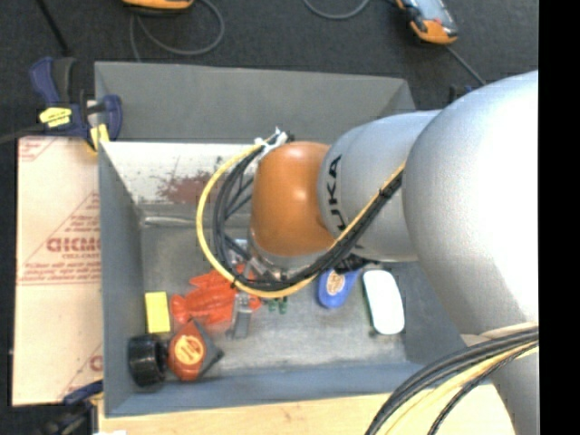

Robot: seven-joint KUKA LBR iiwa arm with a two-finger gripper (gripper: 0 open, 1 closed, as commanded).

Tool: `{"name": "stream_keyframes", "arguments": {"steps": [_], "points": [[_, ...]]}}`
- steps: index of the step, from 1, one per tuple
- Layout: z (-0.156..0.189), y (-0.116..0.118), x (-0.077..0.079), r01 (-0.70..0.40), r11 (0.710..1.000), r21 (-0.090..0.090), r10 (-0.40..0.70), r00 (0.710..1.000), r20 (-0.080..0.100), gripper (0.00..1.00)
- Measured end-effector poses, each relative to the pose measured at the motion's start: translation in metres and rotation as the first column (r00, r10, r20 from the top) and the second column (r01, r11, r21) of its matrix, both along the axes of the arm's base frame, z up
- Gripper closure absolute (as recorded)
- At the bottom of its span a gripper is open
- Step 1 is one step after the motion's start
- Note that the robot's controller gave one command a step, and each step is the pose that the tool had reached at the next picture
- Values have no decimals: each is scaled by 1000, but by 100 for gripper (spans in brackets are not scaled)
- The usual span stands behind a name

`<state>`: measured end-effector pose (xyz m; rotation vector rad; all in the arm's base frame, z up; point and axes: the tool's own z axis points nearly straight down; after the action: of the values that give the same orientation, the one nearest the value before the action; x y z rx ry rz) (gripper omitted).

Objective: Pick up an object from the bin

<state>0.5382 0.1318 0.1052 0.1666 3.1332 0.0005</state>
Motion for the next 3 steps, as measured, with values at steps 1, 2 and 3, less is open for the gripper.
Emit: {"name": "stream_keyframes", "arguments": {"steps": [1,2,3], "points": [[-32,5,0,-206,979,-1,206,979,0,0],[-31,0,9,115,993,8,-115,993,7,100],[-30,0,9,115,993,8,-115,993,7,100]]}}
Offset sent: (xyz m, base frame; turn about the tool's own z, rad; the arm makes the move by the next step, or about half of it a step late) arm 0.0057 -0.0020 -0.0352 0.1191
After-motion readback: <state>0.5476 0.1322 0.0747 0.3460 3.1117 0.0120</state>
